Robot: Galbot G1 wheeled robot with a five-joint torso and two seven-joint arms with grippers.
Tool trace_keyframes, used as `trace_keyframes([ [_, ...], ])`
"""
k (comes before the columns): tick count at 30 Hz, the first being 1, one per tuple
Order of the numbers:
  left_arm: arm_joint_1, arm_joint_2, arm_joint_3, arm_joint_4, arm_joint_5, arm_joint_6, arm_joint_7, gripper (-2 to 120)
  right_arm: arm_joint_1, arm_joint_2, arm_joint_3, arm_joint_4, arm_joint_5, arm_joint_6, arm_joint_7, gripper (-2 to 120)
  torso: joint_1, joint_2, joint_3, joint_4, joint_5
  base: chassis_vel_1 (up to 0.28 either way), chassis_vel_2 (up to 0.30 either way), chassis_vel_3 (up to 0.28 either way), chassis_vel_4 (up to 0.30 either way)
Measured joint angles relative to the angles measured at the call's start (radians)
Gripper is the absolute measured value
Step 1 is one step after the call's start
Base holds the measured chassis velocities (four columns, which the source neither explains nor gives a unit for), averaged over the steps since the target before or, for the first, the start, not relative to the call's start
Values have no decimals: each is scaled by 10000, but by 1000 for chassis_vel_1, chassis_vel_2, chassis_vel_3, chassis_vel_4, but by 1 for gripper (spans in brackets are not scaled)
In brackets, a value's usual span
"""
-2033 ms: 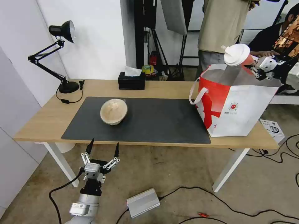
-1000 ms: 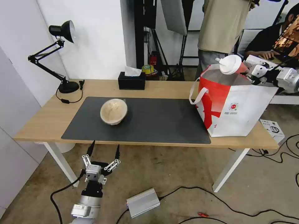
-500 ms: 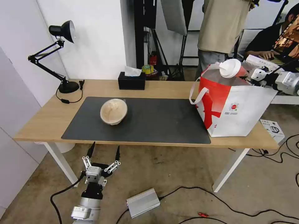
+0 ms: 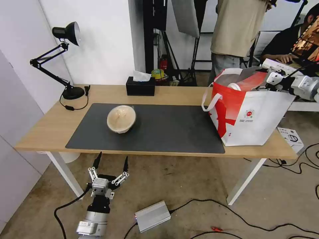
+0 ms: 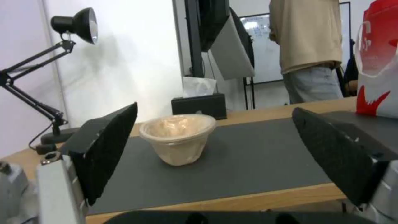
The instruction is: Pick up the trash from the table and place it into the takeout bag.
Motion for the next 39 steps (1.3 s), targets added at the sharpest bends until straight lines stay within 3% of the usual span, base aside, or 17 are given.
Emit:
trace_keyframes([
  [9, -64, 0, 1, 46, 0, 0, -1, 100, 32, -24, -1, 172, 4, 0, 11, 96, 0, 0, 0, 0, 0, 0, 0, 0, 0],
  [28, -192, 34, 21, 82, -18, 28, 0, 100, 529, -334, -196, 738, 84, -38, -49, 97, 0, 0, 0, 0, -1, 0, 0, 0, 0],
  [39, -133, 53, 23, -17, 21, 46, 2, 100, 10, -874, 408, 1839, 668, -238, 153, 97, 0, 0, 0, 0, 0, 0, 0, 0, 0],
])
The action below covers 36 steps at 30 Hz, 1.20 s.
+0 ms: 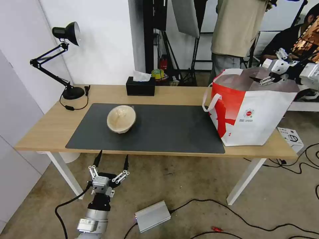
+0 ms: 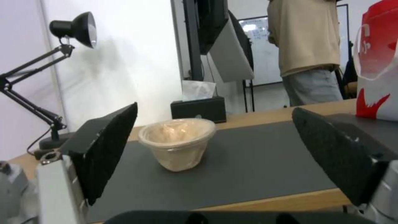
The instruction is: Pick up the trash from the table and place it into the takeout bag.
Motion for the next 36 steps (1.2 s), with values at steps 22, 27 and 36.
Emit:
trace_keyframes([
  [22, 73, 36, -68, -235, 47, 58, -3, 100, -2357, -909, 1328, 3337, 3980, -874, 3940, 99, 0, 0, 0, 0, -1, 0, 0, 0, 0],
  [27, 80, -2, -121, -273, 35, 82, -11, 100, -2572, -523, 1470, 3782, 4477, -921, 5067, 100, 0, 0, 0, 1, -1, 0, 0, 0, 0],
  [36, 4, -14, -181, -331, -29, 236, -22, 100, -4459, 573, 3529, 4508, 4425, -920, 5602, 100, 0, 0, 0, -1, -2, 0, 0, 0, 0],
])
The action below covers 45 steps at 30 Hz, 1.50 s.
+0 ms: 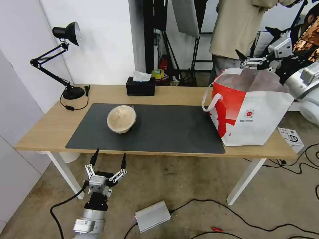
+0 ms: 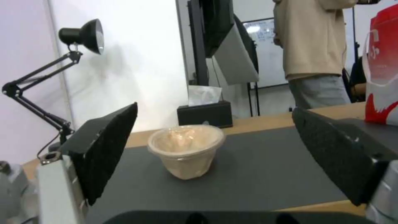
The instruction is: Pick up the trash from the table and place it into the takeout bag.
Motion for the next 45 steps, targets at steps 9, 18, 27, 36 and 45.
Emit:
trace_keyframes([
  [9, -147, 19, 17, 0, -7, 141, -2, 100, -1838, 920, 1274, 563, -375, 31, 118, 100, 0, 0, 0, 0, 2, 0, 0, 0, 0],
  [18, -141, 7, -16, 34, -27, 152, -19, 100, -3714, 1838, 2544, 1150, -897, 107, 132, 100, 0, 0, 0, 0, 0, 0, 0, 0, 0],
  [27, -167, 10, -16, 25, -29, 158, -26, 100, -5835, 2885, 3791, 1764, -1647, 291, 49, 100, 0, 0, 0, 0, 0, 0, 0, 0, 0],
  [36, -260, 2, 50, 78, -8, 158, -26, 100, -7464, 3959, 4329, 2143, -2429, 541, -79, 100, 0, 0, -1, 0, 1, 0, 0, 0, 0],
  [45, -296, 33, 51, 90, -9, 160, -20, 100, -8650, 5002, 4529, 2411, -2950, 986, -182, 100, -1, 0, -1, 0, 1, 0, 0, 0, 0],
])
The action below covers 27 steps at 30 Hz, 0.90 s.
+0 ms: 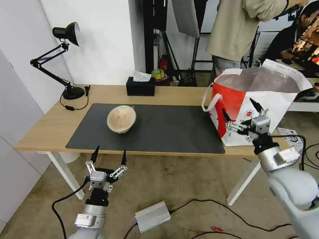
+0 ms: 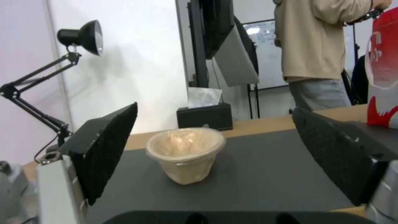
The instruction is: Pick up the trash from the table and place it into the takeout bag.
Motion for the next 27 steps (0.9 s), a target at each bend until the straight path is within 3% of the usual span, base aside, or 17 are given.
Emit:
trace_keyframes([
  [27, -185, 6, 47, 76, -57, 54, 8, 100, -2609, 1813, 833, 220, -1433, 996, -245, 100, 1, 1, 0, 0, -1, 0, 0, 0, 0],
])
